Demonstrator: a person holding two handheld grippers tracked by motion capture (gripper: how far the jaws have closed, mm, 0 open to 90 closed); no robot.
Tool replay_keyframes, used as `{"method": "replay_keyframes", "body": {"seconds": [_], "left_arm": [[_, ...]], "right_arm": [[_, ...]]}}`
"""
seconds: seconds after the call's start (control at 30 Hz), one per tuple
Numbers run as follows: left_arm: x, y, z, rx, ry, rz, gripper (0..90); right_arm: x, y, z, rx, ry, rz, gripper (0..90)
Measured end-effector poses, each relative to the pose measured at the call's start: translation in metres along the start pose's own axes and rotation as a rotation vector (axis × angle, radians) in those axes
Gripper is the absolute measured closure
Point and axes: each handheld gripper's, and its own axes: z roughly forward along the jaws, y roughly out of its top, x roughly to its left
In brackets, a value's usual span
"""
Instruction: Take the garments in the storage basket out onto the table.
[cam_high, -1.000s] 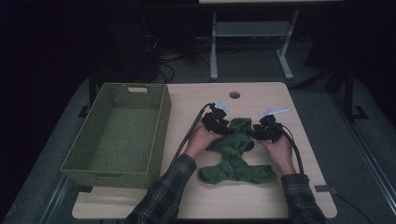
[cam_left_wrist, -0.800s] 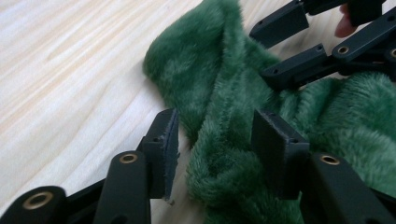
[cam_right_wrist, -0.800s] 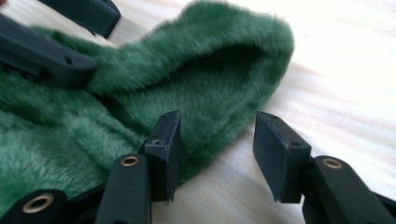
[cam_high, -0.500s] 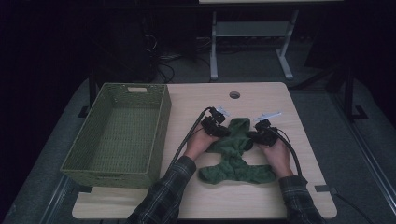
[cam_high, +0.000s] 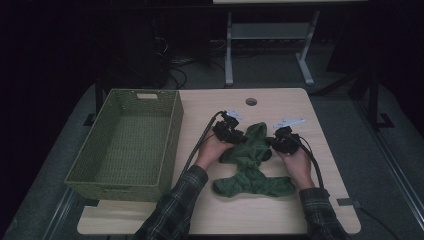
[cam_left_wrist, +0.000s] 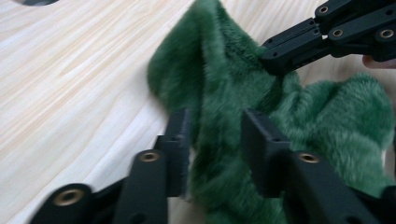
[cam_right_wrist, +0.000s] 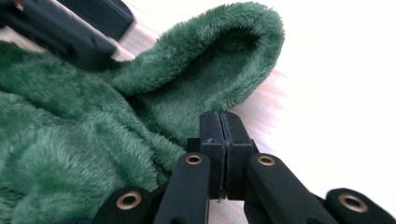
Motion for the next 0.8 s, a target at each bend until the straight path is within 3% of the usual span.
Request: {"method": "replay_keyframes", "body": {"seconds": [0.13, 0.2, 0.3, 0.43, 0.57, 0.8], "left_arm": [[-0.002, -0.001, 0.010, 0.029, -0.009, 0.018, 53.5], [-0.001, -0.003, 0.015, 0.034, -0.013, 0.001, 53.9], [0.001, -0.005, 0.017, 0.054, -0.008, 0.003, 62.8], [0.004, -0.005, 0.012, 0.064, 0.011, 0.011, 81.7], [0.006, -0.002, -0.004, 0.050, 0.053, 0.021, 85.4], [0.018, -0.009, -0.028, 0.001, 0.160, -0.027, 85.7]], "right_arm": [[0.002, 0.003, -0.004, -0.034, 0.006, 0.001, 89.2], [0.002, 0.003, -0.004, -0.034, 0.007, -0.003, 89.2], [0.003, 0.003, -0.004, -0.045, 0.012, -0.016, 89.2], [0.005, 0.005, -0.008, -0.064, 0.010, -0.023, 89.2], [0.003, 0.005, -0.011, -0.067, 0.001, -0.031, 89.2], [-0.005, 0.005, -0.017, -0.096, -0.015, -0.004, 89.2]]}}
